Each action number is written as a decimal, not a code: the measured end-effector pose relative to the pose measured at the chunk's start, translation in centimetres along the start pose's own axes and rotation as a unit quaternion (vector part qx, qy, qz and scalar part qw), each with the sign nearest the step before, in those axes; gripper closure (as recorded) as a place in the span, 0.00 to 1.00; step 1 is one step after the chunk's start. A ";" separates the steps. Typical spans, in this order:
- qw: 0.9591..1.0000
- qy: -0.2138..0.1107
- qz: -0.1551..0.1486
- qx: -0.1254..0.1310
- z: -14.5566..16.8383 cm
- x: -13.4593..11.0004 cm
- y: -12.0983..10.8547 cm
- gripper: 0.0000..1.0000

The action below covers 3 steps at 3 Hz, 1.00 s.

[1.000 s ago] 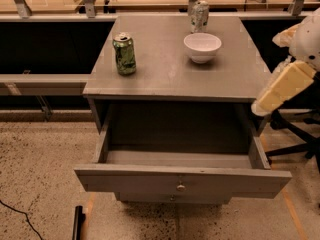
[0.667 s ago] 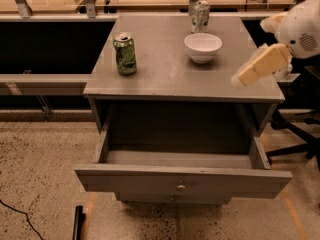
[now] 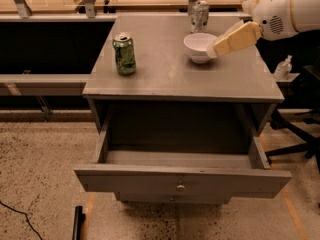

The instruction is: Place green can into top drawer

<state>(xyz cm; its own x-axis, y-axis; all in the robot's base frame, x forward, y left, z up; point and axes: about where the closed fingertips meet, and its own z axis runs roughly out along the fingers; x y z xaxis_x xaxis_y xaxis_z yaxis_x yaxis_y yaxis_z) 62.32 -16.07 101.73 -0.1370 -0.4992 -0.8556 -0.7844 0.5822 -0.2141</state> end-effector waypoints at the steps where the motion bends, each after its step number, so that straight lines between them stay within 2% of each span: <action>1: 1.000 -0.004 0.021 0.009 1.2 0.4 0.5 0.00; 2: 0.997 -0.017 0.069 0.009 6.3 1.3 1.9 0.00; 3: 0.996 -0.027 0.081 0.007 11.3 1.4 2.4 0.00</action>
Offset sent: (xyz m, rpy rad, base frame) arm 0.0472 0.0866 -0.0896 0.2064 0.1177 -0.1236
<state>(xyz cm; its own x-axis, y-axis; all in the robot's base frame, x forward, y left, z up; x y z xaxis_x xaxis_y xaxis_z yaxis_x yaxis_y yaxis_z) 67.13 -8.14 94.66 -0.2286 -0.3636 -0.9031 -0.7464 0.6610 -0.0772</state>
